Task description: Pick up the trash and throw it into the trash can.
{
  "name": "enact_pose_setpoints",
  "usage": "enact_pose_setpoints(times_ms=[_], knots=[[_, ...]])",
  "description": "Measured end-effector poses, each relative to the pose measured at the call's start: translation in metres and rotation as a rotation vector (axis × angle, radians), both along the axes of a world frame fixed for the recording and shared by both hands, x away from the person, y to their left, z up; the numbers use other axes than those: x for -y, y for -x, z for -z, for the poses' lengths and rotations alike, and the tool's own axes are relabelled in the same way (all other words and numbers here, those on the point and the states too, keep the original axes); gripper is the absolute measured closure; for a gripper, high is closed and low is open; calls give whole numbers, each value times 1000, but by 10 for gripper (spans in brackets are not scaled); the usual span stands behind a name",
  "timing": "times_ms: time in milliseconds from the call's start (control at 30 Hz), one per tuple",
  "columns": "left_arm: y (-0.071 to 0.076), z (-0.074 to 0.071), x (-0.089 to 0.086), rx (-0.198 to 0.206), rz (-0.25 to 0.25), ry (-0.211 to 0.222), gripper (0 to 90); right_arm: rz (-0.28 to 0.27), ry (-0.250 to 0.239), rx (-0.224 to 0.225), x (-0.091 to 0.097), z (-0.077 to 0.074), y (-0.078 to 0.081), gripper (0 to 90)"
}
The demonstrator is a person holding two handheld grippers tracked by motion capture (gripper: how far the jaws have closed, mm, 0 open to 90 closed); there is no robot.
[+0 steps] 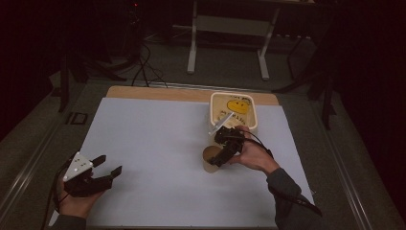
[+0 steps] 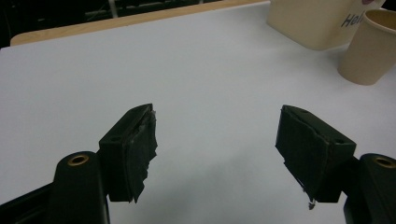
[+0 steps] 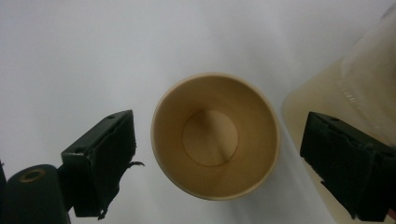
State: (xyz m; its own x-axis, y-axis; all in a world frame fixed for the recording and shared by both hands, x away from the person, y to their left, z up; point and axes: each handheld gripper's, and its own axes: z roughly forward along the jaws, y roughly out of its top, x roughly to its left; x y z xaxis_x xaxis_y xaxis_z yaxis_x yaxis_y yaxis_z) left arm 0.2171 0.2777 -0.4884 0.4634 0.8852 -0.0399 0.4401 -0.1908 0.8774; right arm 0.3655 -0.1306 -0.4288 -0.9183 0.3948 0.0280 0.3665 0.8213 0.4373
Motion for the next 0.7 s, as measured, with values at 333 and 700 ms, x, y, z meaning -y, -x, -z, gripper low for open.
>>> enact_pose_setpoints(times_ms=[333,700], knots=[[0,0,0,-2,3,1,289,-36,79,-31,-9,9,-3,96],[0,0,0,-1,2,1,289,-81,167,-64,-23,10,-10,98]])
